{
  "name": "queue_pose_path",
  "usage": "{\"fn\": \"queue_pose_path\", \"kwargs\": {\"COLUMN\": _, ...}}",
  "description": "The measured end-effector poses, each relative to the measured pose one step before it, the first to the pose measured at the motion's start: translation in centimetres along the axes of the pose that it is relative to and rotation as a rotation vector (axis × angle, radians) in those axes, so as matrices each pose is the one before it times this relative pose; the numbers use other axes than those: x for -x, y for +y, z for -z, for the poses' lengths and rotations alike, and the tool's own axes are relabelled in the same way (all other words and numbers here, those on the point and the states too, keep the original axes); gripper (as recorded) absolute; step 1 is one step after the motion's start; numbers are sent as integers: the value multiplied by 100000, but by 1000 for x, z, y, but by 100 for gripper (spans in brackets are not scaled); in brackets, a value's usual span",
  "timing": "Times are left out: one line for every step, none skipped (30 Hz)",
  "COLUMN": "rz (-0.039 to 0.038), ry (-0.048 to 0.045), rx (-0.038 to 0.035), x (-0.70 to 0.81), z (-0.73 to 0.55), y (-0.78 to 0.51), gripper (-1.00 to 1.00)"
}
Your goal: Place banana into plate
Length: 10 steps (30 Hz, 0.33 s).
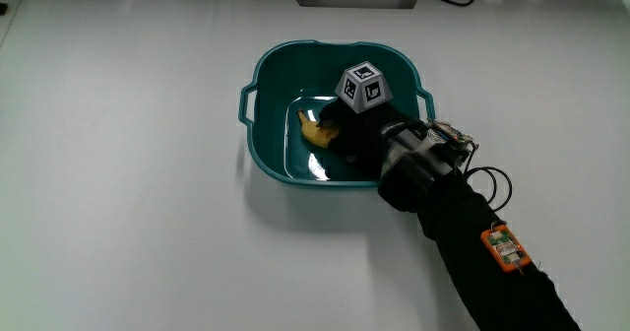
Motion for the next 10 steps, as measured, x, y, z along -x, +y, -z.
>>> {"fn": "queue_pose_path", "kwargs": {"rz": 2273, "ry": -1590, "rx": -1549, "x": -75, "z": 103, "y": 59, "gripper": -59}}
{"fn": "queue_pose_path", "kwargs": {"rz": -1535, "ry": 325, "rx": -193, "x": 162, "z": -163, "y": -219, "gripper": -64}}
{"fn": "queue_pose_path", "kwargs": {"rz": 791, "ry": 19, "rx": 212, "x": -95, "z": 86, "y": 59, "gripper": -68}}
{"fn": "queue_pose_path", "kwargs": {"rz": 869, "ry": -299, "rx": -1104, "x": -130, "z": 72, "y": 39, "gripper": -73}}
{"fn": "queue_pose_path", "kwargs": {"rz": -1204, "ry": 1640, "rx": -825, "x": -138, "z": -45, "y": -127, "gripper": -77}}
{"fn": "queue_pose_path", "kwargs": {"rz": -471, "ry": 3004, "rx": -2096, "x": -120, "z": -261, "y": -313, "gripper": -82}}
{"fn": "queue_pose_path", "kwargs": {"rz": -875, "ry": 1233, "rx": -1774, "x": -78, "z": -241, "y": -260, "gripper": -86}}
{"fn": "queue_pose_path", "kwargs": {"rz": 240, "ry": 97, "rx": -2061, "x": 10, "z": -338, "y": -383, "gripper": -91}}
{"fn": "queue_pose_path", "kwargs": {"rz": -1013, "ry": 534, "rx": 686, "x": -53, "z": -187, "y": -270, "gripper": -95}}
{"fn": "queue_pose_path", "kwargs": {"rz": -1245, "ry": 380, "rx": -2833, "x": 176, "z": -552, "y": -561, "gripper": -100}}
